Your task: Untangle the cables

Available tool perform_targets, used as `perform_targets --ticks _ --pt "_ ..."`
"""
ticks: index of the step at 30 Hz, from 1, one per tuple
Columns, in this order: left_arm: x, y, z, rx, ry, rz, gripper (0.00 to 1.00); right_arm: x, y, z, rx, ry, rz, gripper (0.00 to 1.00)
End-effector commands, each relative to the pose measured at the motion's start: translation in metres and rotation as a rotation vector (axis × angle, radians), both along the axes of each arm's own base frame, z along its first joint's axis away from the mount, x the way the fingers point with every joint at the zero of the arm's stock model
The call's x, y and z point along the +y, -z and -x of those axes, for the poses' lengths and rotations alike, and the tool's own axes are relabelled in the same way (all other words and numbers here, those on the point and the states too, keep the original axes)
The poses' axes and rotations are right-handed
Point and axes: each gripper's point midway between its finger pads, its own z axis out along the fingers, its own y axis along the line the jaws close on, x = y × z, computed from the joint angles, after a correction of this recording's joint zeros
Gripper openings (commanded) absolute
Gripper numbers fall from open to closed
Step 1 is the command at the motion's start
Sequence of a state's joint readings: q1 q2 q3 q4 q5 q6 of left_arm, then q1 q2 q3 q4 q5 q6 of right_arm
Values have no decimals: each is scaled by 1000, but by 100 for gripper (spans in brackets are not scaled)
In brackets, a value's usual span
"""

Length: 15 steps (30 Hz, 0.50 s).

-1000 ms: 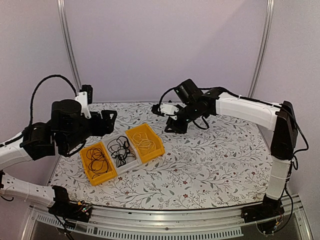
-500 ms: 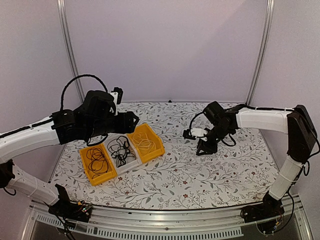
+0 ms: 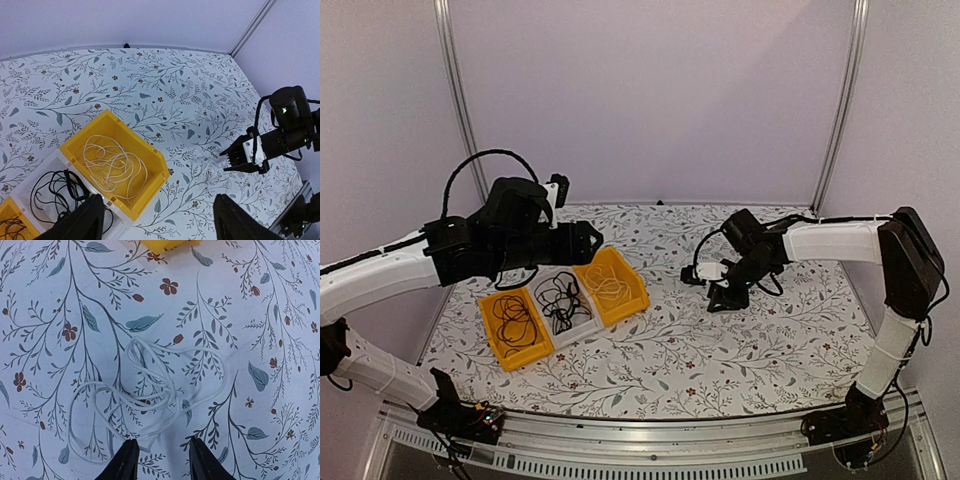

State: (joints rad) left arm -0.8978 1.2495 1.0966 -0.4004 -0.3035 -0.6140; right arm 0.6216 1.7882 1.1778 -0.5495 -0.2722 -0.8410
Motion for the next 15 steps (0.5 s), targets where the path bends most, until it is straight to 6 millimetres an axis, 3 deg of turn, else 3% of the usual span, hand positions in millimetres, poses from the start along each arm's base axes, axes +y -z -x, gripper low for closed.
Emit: perform_targets --ticks 1,8,13,15 --pt "5 -18 -3 -29 -19 51 78 6 -3 -2 -27 -52 -9 39" --pt "7 -17 0 -22 -21 67 78 -2 -10 5 -37 -84 19 38" --pt "9 -13 2 -20 -28 78 78 0 -23 32 -6 -200 -37 38" --pt "9 -12 2 -19 -27 88 78 4 -25 34 -6 -220 -58 39"
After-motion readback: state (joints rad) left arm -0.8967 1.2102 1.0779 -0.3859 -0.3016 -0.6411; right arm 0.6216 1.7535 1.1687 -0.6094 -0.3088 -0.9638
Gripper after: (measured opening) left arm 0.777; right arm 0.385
